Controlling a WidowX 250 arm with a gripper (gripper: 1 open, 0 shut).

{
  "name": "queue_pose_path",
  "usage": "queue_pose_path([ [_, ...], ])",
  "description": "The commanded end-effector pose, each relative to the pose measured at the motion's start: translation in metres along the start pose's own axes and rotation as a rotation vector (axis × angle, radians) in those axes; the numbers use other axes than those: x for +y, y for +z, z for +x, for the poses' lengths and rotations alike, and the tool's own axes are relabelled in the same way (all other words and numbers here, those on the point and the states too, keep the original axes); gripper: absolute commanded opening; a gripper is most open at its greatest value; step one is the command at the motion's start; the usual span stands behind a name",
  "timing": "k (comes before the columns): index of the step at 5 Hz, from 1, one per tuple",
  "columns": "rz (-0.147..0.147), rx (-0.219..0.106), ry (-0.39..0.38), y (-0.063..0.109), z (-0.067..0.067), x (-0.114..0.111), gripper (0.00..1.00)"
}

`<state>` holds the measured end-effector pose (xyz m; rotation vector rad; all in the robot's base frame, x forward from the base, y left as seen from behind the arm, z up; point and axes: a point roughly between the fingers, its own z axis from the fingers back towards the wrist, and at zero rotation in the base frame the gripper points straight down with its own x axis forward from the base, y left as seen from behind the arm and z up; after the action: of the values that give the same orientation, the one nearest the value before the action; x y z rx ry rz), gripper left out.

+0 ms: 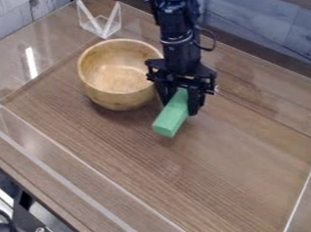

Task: Move green stick from inside the wooden bowl to the table next to it

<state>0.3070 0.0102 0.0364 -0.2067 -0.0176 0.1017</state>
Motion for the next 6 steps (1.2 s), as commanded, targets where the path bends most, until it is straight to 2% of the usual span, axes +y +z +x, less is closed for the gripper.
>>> queue_pose_path([
  [1,-0.006,-0.073,0.047,0.016,0.01,-0.006,0.0],
  [3,-0.019,-0.071,0.035,0.028,0.007,0.008,0.0],
  [4,-0.014,-0.068,0.055,0.031,0.004,0.006,1.0],
  [6,-0.01,-0.065,0.09,0.034,-0.004,0.009,1.0],
])
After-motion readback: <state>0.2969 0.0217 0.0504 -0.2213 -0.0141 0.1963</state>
